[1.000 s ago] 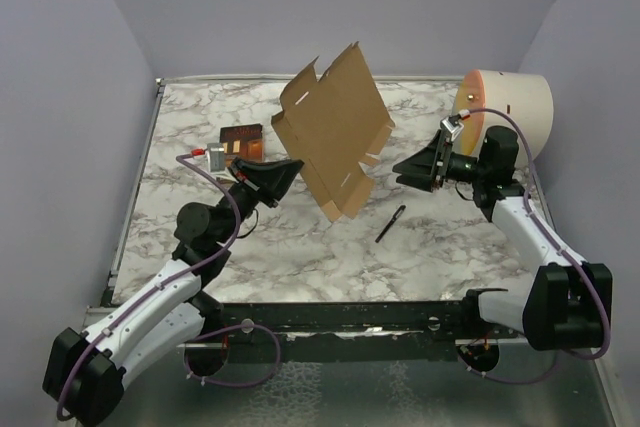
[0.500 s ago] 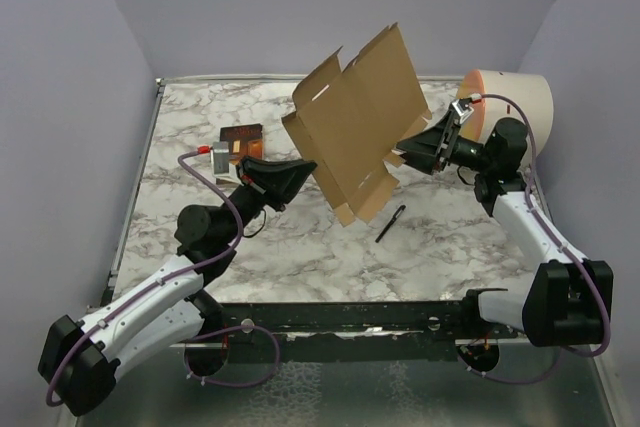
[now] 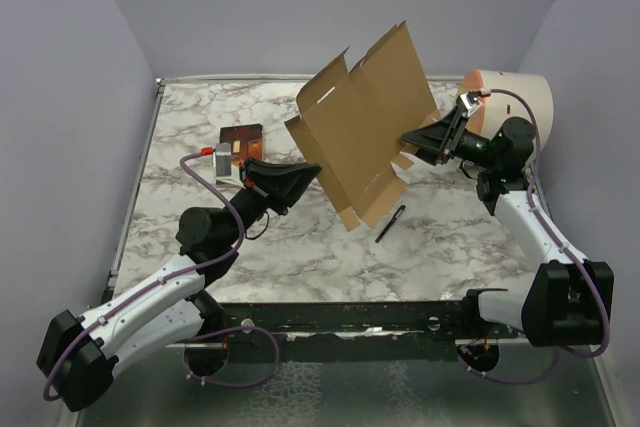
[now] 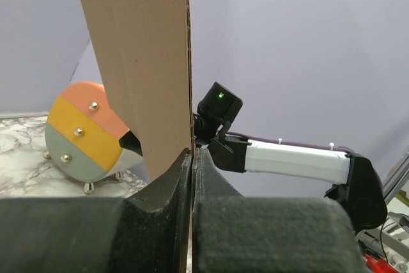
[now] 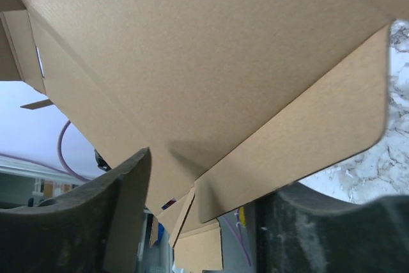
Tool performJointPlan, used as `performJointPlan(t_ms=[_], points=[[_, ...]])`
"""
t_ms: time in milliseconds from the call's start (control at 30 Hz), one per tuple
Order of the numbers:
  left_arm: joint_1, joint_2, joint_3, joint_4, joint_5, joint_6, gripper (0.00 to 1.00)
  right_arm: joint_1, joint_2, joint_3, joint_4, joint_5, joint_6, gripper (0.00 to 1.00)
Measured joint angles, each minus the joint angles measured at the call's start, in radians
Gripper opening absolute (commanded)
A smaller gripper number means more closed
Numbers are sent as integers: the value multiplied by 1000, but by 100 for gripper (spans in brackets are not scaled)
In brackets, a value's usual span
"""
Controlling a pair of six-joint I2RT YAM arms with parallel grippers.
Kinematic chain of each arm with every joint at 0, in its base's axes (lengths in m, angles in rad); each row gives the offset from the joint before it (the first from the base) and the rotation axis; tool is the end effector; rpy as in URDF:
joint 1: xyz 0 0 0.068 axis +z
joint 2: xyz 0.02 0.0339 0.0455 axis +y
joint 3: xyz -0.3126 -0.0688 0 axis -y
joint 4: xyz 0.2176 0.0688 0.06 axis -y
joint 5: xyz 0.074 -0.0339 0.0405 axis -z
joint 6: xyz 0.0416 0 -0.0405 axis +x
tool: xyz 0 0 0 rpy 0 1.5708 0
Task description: Fold the paper box
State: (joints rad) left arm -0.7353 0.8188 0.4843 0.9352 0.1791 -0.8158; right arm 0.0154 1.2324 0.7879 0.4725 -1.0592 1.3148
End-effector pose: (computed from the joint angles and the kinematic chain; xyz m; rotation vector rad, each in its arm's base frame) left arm 0.0889 -0.0904 0.3920 0.1399 1.0831 -1.4991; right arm 0.2322 0.0399 0.3716 0.2037 1.8820 1.7763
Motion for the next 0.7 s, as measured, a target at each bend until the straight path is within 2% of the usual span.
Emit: performJointPlan(t_ms=[200,400,567,700], points=[[-3,-5,0,1,0,-6,0,-30,-3,-11,60,8,62,37],[-6,-7,0,7,-1,-8,0,-44,-16,-23,102,9,98,16],[-6,-9,-1,-7,-12,-6,0,-61,-27,-44,144,9,126,8],[-7,-37,-19,-66,-44,8,21,-85,-37,-53,183,5,139,4]])
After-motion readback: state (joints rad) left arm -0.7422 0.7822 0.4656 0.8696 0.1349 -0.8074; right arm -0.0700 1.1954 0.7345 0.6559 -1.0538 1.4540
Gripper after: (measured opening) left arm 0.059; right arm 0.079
